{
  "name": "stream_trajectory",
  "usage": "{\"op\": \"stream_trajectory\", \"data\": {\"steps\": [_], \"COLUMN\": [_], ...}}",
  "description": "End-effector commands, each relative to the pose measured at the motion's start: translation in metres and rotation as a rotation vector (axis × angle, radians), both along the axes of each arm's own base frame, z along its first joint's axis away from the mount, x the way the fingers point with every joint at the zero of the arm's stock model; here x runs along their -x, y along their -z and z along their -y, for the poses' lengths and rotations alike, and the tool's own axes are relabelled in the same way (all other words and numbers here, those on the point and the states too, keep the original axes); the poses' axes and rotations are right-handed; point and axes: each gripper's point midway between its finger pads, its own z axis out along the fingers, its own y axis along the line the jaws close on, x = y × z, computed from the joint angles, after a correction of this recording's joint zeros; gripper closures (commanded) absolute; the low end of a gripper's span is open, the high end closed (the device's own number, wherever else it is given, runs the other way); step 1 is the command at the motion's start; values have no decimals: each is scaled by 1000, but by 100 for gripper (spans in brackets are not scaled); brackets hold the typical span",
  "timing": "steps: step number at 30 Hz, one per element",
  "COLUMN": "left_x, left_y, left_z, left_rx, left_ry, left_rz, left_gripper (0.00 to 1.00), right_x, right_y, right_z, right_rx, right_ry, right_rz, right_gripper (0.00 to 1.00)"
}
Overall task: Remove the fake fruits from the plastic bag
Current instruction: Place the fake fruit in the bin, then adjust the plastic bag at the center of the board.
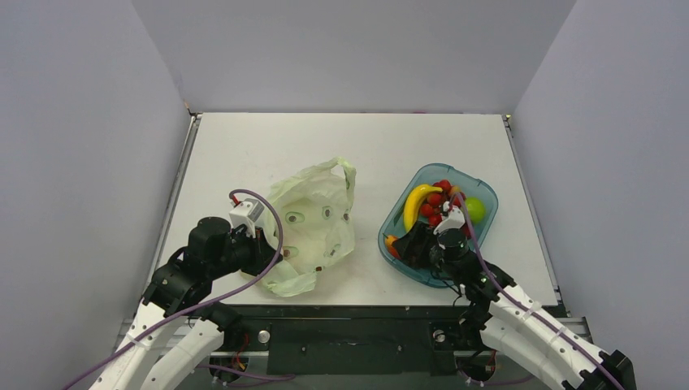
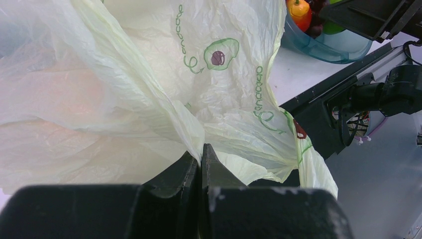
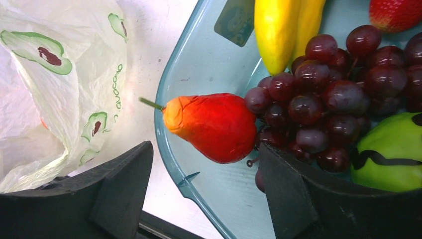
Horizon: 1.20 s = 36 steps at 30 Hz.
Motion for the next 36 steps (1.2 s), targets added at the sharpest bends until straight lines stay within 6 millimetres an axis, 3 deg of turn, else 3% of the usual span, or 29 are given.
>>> {"op": "stream_trajectory", "data": {"steps": [1, 6, 10, 14, 18, 19, 20, 21, 22, 23, 24, 25, 26, 27, 28, 29, 30, 31, 32, 36], "left_x": [-7, -7, -8, -8, -8, -8, -9, -9, -9, -9, -8, -8, -8, -8, -8, -8, -8, -8, -8, -11], "left_y": [-8, -8, -8, -8, -7, -8, -8, -8, -8, -8, -9, -8, -9, -9, -9, -9, -10, -11, -12, -25], "left_z": [5, 5, 5, 5, 4, 4, 4, 4, 4, 4, 4, 4, 4, 3, 3, 3, 3, 3, 4, 8], "left_rx": [23, 23, 22, 21, 20, 20, 20, 20, 20, 21, 21, 21, 22, 22, 23, 23, 24, 27, 30, 61], "left_ry": [12, 10, 9, 5, 3, 2, 0, -1, -2, -2, -2, -2, -3, -3, -3, -2, -2, -3, 0, -4], "left_rz": [42, 45, 44, 44, 42, 43, 43, 44, 45, 46, 47, 48, 49, 50, 50, 51, 53, 58, 61, 78], "left_gripper": [100, 100, 100, 100, 100, 100, 100, 100, 100, 100, 100, 100, 100, 100, 100, 100, 100, 100, 100, 100], "right_x": [-10, -21, -28, -17, 7, 8, 18, 19, 25, 22, 26, 22, 20, 15, 12, 9, 6, 3, -1, -17], "right_y": [-26, -60, -103, -144, -166, -162, -174, -165, -175, -160, -168, -152, -157, -143, -147, -130, -135, -120, -120, -92], "right_z": [7, 10, -9, -60, -121, -134, -150, -164, -177, -190, -202, -214, -222, -231, -239, -247, -255, -262, -267, -284], "right_rx": [37, 66, 41, -23, -25, -14, -38, -18, -33, -1, -21, 2, -6, 18, 16, 49, 52, 73, 75, 57], "right_ry": [27, 28, -41, -227, -432, -464, -514, -546, -583, -605, -637, -655, -658, -667, -671, -687, -693, -705, -704, -709], "right_rz": [87, 183, 305, 430, 522, 521, 559, 545, 575, 551, 567, 537, 538, 511, 517, 487, 498, 477, 485, 452], "right_gripper": [27, 27, 29, 33, 35, 35, 35, 36, 36, 36, 37, 38, 42, 45, 49, 51, 55, 57, 59, 60]}}
